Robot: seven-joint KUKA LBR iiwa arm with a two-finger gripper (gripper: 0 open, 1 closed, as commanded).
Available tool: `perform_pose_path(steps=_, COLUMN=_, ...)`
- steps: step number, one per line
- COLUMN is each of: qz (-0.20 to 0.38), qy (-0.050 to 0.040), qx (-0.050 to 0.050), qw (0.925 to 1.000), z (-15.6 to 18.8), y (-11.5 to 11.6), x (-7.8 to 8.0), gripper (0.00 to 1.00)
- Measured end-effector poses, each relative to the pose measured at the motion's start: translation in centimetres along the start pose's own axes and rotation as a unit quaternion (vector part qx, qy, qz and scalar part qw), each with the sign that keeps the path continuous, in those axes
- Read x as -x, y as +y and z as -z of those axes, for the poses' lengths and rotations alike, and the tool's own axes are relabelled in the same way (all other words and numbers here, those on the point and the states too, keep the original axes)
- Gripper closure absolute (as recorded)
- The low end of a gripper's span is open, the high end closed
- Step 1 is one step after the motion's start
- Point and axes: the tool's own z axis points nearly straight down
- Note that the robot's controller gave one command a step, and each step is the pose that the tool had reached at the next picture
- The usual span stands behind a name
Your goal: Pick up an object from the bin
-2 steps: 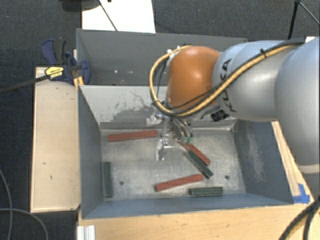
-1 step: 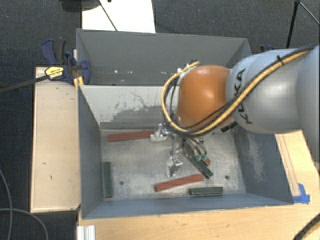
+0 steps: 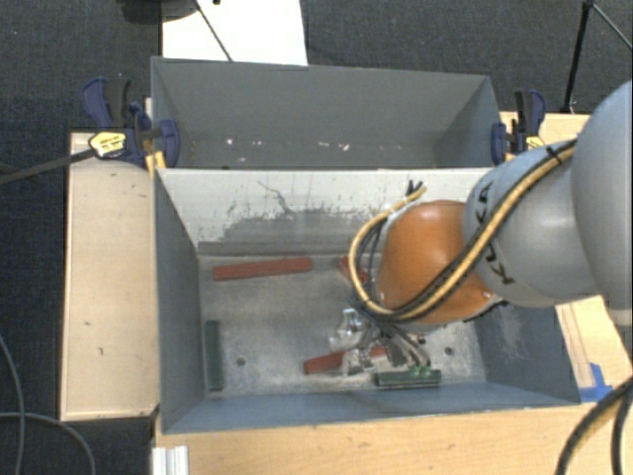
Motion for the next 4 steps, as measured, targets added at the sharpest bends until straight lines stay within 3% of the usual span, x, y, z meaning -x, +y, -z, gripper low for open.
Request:
perform_pose_path(steps=2, qz=-0.001, qy=0.0019, qx=0.000, qw=1.0000, z=0.3, y=0.0, x=-0.1, gripper=1.00)
perform_pose_path(steps=3, qz=0.075, qy=-0.0005, qx=0.000, qw=0.9972, z=5.4, y=4.1, x=0.8, gripper=1.00)
perform_pose_path(steps=4, qz=0.074, qy=-0.0005, qx=0.000, qw=0.9973, z=5.4, y=4.1, x=0.8, gripper=1.00)
